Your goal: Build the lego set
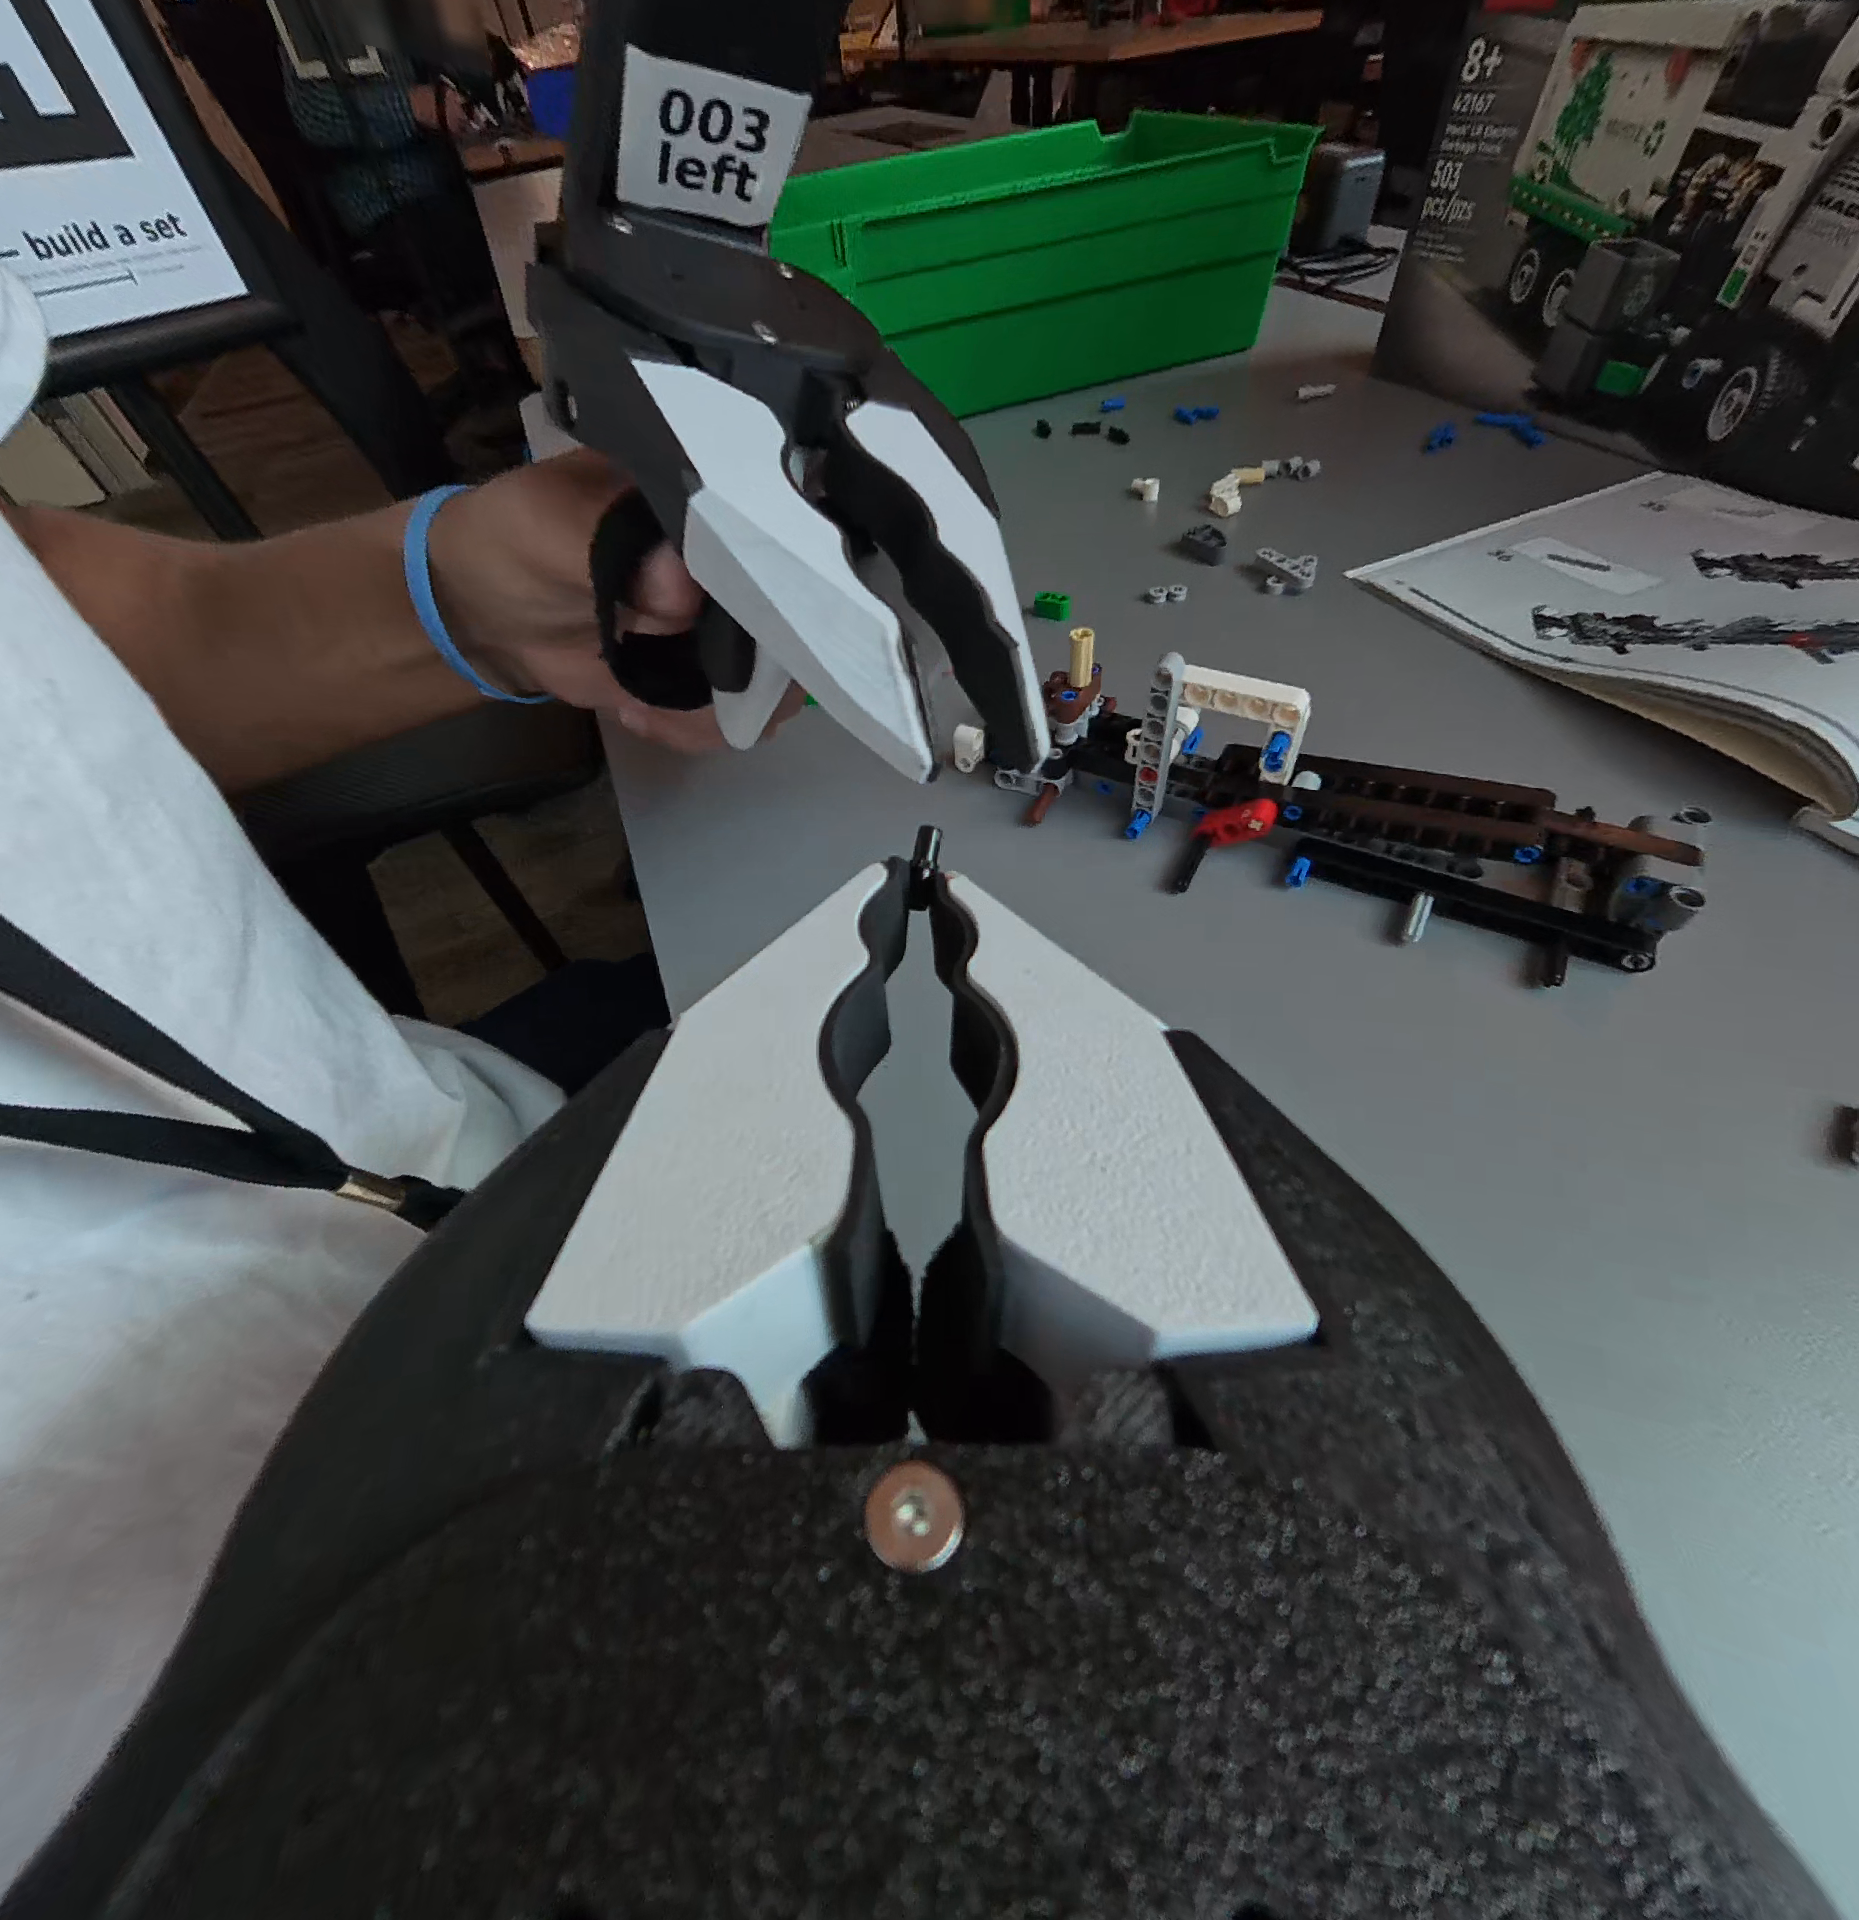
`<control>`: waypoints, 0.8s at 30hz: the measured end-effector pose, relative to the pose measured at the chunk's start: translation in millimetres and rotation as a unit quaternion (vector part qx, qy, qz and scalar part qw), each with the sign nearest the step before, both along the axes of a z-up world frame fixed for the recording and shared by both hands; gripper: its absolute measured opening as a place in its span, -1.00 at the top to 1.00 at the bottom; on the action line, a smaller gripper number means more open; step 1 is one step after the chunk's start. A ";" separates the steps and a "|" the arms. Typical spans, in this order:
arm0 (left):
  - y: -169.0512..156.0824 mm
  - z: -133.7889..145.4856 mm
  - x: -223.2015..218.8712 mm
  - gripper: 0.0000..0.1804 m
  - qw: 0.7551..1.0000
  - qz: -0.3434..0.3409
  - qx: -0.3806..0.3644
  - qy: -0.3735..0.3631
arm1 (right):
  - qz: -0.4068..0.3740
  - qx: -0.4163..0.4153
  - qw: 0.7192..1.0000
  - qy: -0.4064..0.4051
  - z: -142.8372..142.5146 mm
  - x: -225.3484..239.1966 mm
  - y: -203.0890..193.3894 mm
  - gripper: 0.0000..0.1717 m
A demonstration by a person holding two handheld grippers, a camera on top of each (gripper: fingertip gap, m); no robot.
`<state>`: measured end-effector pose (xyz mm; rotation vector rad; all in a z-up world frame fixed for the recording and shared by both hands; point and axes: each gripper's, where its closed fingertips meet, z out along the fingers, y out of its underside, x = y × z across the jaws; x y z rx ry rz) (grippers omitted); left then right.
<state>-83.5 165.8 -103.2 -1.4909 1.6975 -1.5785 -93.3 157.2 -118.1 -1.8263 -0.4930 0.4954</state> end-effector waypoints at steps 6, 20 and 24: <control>4.0 -8.0 13.5 0.83 0.992 0.034 -0.103 0.060 | -0.027 0.024 0.998 -0.061 -2.2 6.7 3.1 0.97; 3.8 -19.9 3.5 1.00 0.985 0.063 -0.133 0.087 | -0.020 0.056 0.998 -0.029 17.1 -9.2 5.4 0.97; 15.5 -15.0 -5.4 1.00 0.986 0.082 -0.125 0.075 | -0.047 0.041 0.996 -0.066 8.4 -5.2 10.1 0.97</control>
